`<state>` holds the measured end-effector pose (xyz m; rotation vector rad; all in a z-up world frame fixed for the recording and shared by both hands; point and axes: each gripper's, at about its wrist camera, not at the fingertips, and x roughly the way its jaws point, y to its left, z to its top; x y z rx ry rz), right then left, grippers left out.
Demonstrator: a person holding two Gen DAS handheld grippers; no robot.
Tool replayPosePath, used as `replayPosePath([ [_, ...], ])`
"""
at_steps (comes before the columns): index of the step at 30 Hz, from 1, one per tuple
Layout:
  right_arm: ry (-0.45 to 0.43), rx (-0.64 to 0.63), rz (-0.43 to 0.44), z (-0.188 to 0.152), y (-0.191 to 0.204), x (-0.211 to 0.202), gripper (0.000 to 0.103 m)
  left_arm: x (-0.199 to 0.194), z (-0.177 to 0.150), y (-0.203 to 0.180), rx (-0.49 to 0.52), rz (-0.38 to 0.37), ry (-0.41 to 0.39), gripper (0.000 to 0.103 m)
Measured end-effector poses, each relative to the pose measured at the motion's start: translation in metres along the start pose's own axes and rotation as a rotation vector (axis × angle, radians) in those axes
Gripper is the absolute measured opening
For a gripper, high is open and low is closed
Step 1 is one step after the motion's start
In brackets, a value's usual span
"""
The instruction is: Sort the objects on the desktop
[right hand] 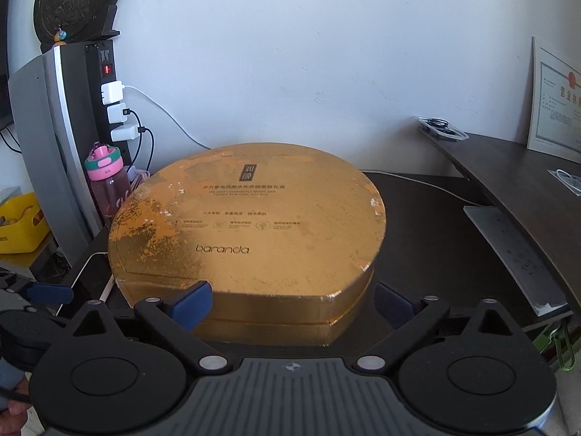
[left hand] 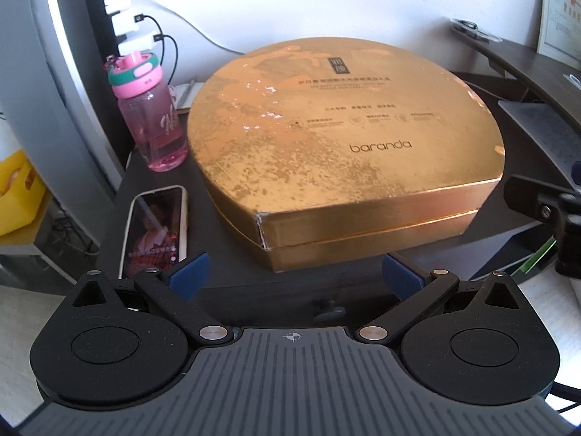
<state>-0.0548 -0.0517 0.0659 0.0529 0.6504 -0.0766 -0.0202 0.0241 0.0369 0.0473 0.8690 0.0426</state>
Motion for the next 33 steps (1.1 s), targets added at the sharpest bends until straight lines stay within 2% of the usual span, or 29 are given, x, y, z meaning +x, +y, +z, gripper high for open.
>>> replayPosePath([
  [8,0.008,0.013,-0.013,-0.007,-0.011,-0.002,0.101,0.001,-0.008,-0.015,0.065,0.026,-0.007,0.103],
  [12,0.020,0.036,-0.013,-0.010,-0.014,0.002,0.101,0.003,-0.011,-0.020,0.085,0.015,0.001,0.103],
  [33,0.032,0.033,-0.014,-0.012,-0.012,0.004,0.101,0.007,-0.012,-0.023,0.093,-0.027,0.015,0.103],
])
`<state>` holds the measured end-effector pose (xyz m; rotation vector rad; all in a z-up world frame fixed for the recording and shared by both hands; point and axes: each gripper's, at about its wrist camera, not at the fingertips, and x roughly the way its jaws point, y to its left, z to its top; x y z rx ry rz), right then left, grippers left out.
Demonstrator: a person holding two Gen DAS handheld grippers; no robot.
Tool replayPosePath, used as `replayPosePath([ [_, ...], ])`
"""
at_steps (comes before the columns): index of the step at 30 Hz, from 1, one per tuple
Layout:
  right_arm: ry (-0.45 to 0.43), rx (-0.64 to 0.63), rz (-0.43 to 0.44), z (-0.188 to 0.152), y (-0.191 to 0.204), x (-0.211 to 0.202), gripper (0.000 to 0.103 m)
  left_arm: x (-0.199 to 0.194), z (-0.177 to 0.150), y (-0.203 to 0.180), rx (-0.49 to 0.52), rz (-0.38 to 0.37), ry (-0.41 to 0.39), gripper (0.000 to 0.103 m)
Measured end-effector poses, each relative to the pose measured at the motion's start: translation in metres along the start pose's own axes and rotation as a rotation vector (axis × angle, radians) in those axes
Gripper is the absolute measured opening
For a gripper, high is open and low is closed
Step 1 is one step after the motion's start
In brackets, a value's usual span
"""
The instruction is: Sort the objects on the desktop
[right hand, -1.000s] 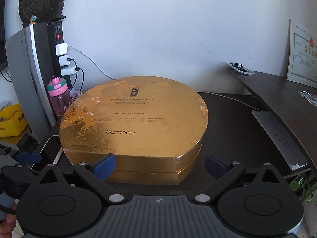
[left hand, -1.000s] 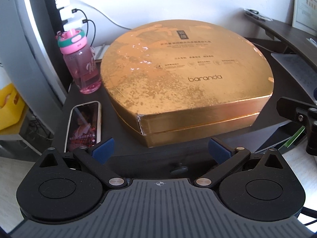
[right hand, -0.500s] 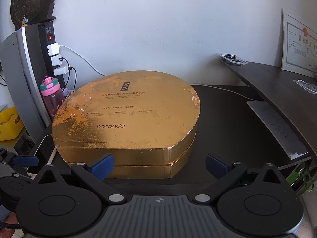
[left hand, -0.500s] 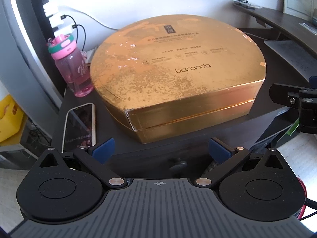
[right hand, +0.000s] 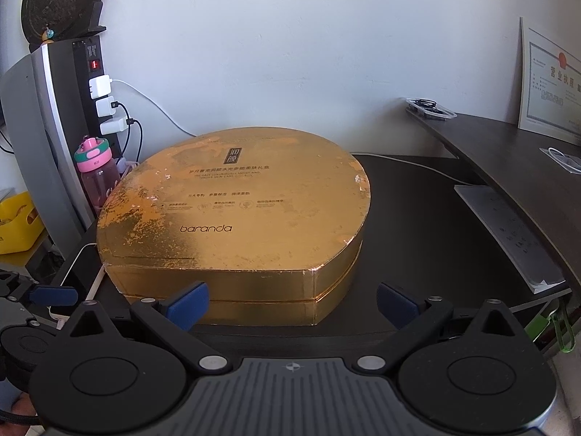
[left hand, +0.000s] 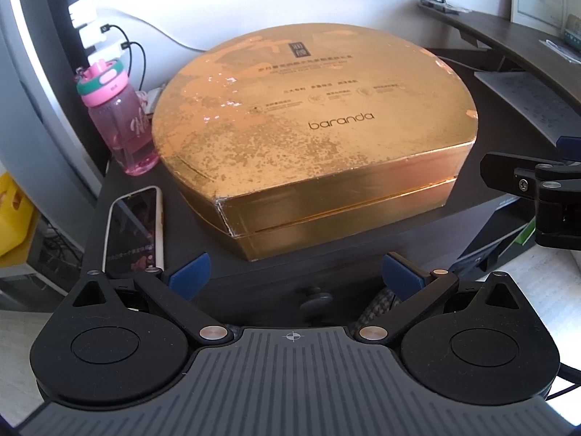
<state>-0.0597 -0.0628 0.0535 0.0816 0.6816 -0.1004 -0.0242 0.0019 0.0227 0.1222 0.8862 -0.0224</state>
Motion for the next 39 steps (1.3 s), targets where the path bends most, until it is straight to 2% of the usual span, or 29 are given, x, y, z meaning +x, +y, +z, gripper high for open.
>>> replayPosePath([
  [39,0.035,-0.002,0.001,-0.002,0.001,0.010,0.101,0.009,0.000,-0.004,0.010,-0.036,0.035,0.103],
])
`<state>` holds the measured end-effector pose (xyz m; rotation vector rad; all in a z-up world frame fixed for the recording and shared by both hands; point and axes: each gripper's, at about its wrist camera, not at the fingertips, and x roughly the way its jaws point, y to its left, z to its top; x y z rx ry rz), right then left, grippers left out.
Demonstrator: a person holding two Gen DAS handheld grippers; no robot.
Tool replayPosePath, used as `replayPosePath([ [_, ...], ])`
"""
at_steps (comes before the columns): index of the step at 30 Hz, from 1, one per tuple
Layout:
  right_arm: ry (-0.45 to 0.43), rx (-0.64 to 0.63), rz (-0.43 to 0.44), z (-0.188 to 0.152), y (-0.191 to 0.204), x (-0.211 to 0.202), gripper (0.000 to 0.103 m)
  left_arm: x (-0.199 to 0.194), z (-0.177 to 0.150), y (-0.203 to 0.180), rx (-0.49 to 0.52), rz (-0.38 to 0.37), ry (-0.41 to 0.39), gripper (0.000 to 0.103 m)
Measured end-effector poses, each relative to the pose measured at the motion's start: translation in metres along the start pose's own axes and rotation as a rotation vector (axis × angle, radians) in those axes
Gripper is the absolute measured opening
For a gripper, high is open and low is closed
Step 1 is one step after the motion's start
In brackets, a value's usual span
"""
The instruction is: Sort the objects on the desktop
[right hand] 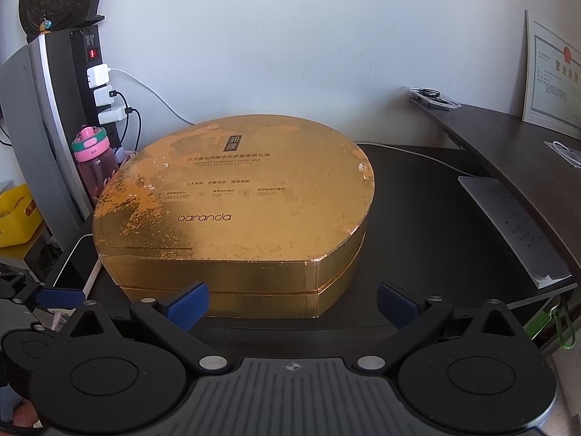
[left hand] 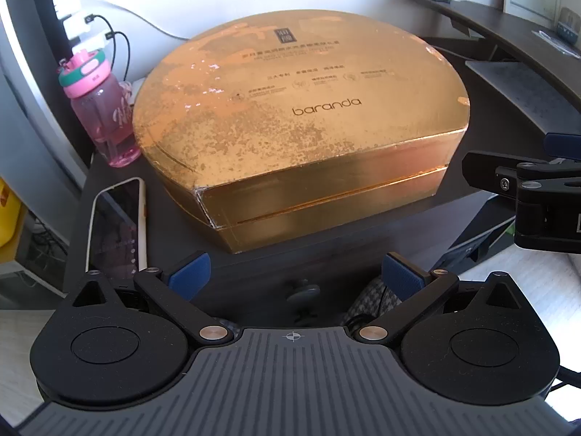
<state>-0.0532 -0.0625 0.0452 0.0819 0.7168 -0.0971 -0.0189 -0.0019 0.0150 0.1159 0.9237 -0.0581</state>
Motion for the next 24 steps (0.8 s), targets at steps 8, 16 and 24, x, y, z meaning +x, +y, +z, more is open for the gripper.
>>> replayPosePath([
  [8,0.000,0.006,0.001,-0.0014,-0.0029,0.0001,0.101,-0.0006,-0.0004,-0.0019,0.004,0.003,0.002,0.103],
  [16,0.002,0.010,0.004,-0.0025,-0.0052,0.0001,0.101,-0.0007,-0.0007,-0.0051,0.011,0.000,0.005,0.103],
  [24,0.005,0.008,0.002,-0.0022,-0.0055,0.0013,0.101,0.0001,-0.0014,-0.0043,0.009,-0.001,0.009,0.103],
])
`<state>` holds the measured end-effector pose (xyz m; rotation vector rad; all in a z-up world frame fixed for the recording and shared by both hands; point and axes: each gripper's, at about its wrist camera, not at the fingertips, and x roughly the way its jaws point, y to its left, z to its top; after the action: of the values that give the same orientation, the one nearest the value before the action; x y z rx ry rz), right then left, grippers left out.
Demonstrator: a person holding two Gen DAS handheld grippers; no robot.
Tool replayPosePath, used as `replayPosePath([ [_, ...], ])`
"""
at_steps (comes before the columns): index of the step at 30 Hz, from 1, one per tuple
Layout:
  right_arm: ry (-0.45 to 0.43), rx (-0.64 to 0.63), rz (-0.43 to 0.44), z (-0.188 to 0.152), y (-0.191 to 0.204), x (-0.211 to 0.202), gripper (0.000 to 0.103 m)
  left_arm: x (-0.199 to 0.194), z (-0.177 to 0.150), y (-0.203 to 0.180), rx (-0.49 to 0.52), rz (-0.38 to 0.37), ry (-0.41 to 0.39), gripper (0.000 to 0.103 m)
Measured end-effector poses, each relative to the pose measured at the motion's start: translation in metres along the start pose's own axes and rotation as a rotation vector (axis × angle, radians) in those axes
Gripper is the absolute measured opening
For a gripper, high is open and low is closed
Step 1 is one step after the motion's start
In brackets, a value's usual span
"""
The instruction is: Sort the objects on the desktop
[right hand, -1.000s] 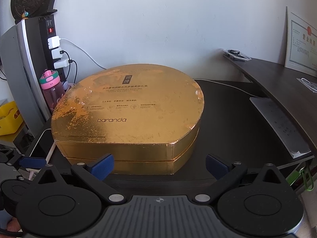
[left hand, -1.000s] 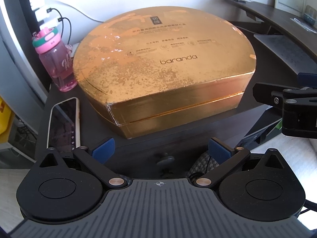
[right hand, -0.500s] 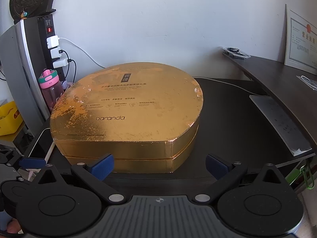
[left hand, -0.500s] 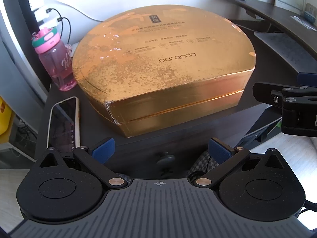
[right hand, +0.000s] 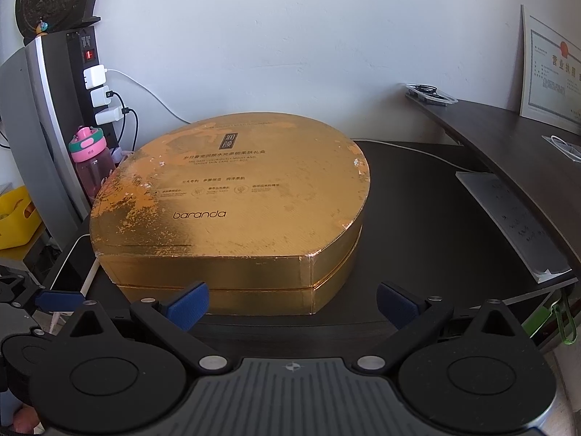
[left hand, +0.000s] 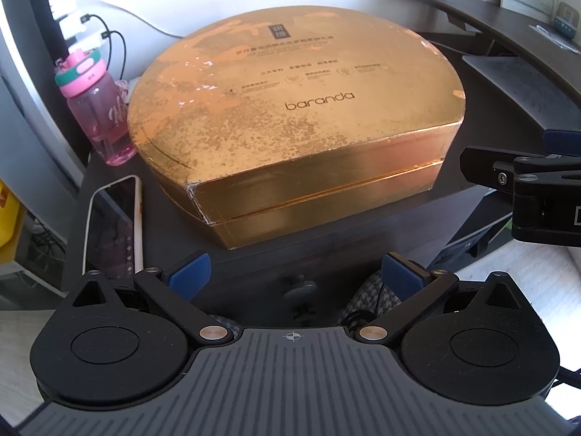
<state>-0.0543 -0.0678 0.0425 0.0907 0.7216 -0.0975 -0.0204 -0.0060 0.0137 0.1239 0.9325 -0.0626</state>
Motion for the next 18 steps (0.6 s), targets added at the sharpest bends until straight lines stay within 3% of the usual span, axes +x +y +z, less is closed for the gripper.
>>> replayPosePath([
  [18,0.006,-0.009,0.003,0.0007,0.0036,0.0010,0.101,0.0009,-0.0003,0.0022,-0.008,-0.003,0.005,0.103],
])
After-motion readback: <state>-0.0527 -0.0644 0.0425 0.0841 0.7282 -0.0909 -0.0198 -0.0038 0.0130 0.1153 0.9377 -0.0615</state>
